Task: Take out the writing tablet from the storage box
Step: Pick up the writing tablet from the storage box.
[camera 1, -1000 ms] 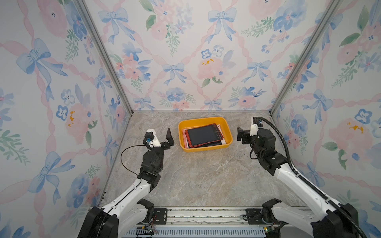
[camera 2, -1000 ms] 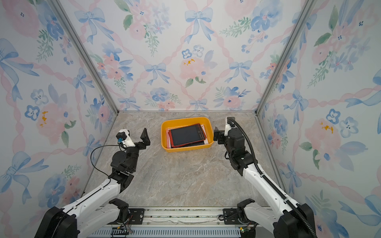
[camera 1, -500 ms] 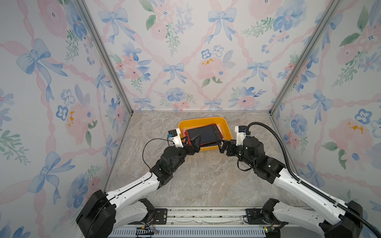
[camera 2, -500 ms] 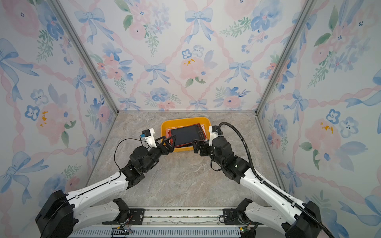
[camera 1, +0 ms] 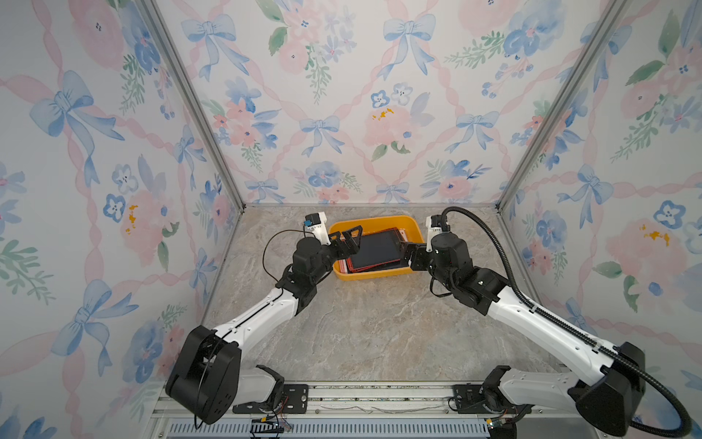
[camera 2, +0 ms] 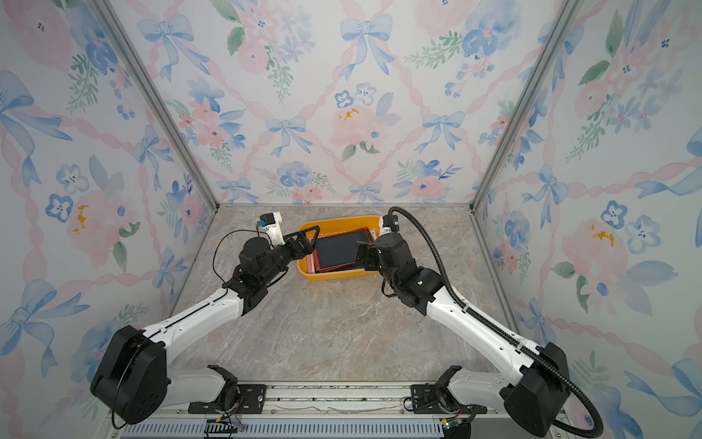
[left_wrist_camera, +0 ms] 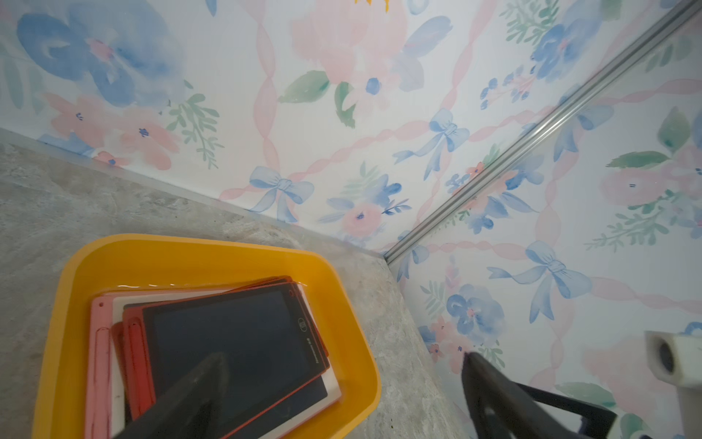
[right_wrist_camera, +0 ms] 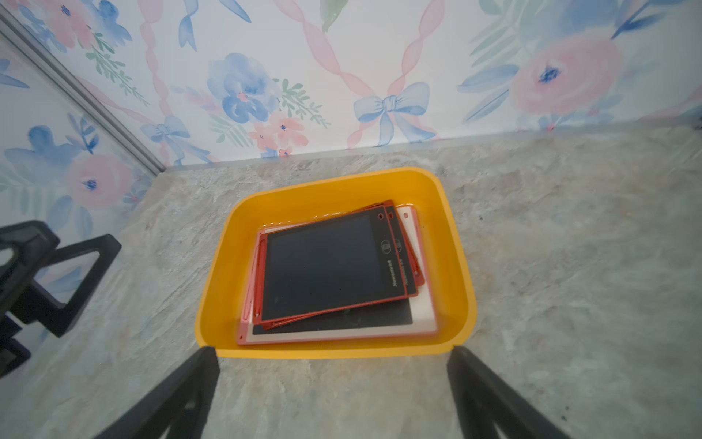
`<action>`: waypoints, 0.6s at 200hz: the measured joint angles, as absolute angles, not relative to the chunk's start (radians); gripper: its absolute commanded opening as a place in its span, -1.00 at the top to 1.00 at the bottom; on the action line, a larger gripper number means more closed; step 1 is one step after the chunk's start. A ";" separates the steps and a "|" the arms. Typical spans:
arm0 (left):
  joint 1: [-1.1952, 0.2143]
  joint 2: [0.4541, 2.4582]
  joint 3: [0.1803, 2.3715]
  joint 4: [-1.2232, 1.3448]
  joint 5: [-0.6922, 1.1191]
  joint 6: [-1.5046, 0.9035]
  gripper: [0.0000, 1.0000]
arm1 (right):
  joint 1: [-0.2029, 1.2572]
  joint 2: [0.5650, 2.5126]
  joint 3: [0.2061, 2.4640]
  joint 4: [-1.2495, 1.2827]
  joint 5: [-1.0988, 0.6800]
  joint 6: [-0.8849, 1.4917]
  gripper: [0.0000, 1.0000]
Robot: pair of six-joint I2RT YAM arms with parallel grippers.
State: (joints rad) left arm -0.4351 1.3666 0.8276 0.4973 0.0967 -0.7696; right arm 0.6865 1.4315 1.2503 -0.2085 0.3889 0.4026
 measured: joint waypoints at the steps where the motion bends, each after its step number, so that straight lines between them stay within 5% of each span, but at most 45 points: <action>1: -0.430 1.375 0.835 0.491 0.099 -0.767 -0.96 | 0.685 1.435 1.253 -0.208 0.390 0.399 -0.94; 74: -0.399 1.660 1.148 0.119 0.159 -0.661 -0.96 | 0.484 1.890 1.636 -0.288 0.366 0.290 -0.94; 120: -0.400 1.787 1.208 -0.038 0.158 -0.646 -0.96 | 0.405 2.037 1.671 -0.262 0.148 0.318 -0.94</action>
State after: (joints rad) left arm -0.3996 1.7874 1.2083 -0.0380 0.1581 -0.6456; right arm 0.4053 2.0365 1.6714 -0.2615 0.1482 0.3176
